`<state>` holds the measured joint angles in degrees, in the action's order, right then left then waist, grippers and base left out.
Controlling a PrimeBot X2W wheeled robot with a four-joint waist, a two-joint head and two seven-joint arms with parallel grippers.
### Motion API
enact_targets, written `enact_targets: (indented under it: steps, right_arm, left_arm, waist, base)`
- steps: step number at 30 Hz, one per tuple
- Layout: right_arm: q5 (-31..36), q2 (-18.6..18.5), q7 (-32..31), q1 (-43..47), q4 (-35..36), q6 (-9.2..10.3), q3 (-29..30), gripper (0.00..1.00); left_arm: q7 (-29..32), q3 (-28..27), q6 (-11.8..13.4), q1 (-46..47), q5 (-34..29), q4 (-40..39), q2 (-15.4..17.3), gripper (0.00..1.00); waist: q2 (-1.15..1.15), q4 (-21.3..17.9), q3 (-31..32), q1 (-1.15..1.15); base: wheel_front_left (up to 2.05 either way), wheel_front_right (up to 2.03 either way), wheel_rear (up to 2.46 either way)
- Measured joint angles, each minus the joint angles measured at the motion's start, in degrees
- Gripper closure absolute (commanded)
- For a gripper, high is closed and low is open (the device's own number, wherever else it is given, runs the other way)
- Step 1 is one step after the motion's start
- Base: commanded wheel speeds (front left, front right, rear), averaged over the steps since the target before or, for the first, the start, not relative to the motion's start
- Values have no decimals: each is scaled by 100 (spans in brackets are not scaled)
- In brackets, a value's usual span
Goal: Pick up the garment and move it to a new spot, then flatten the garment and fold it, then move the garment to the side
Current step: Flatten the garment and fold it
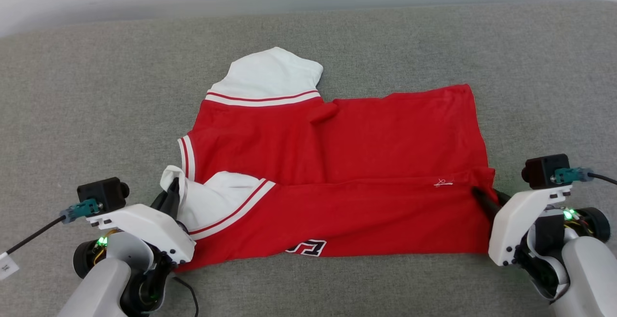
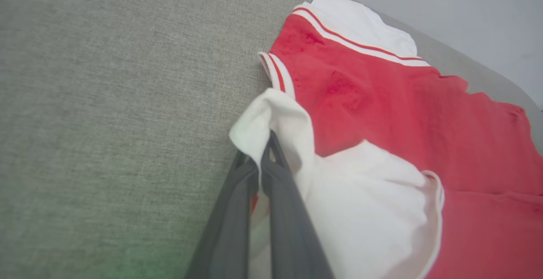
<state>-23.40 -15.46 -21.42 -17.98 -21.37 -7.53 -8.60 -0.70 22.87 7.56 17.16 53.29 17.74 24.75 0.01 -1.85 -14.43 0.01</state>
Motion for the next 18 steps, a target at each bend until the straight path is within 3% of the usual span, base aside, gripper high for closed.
enact_targets:
  steps: [1, 2, 9, 13, 18]
  right_arm:
    - [-40, 12, 110, -45, -83, 0, -41, 0]
    - [-79, 19, 255, -73, -126, 0, -98, 0]
    - [-210, -96, 1446, -10, -23, 1, -164, 0]
    - [-99, -159, 1960, 280, 341, 1, -98, 0]
    - [167, -108, 2218, 634, 964, 1, 92, 0]
  left_arm:
    - [-7, 16, -52, 40, 21, 100, -27, 7]
    - [-12, 29, -102, 74, 38, 201, -42, 0]
    - [-131, -64, -265, 102, 91, 400, 73, 0]
    - [112, -122, -213, 8, 141, 112, 402, 0]
    - [955, -143, -47, -146, 250, -403, 1043, 0]
  waist:
    - [0, 1, 6, 0]
    - [0, 2, 17, 0]
    - [0, 5, 286, 0]
    - [0, -13, 531, 0]
    - [0, -92, 818, 0]
  base:
    - [0, 0, 0]
    - [0, 0, 0]
    - [0, 0, 0]
    - [0, 0, 0]
    - [0, 0, 0]
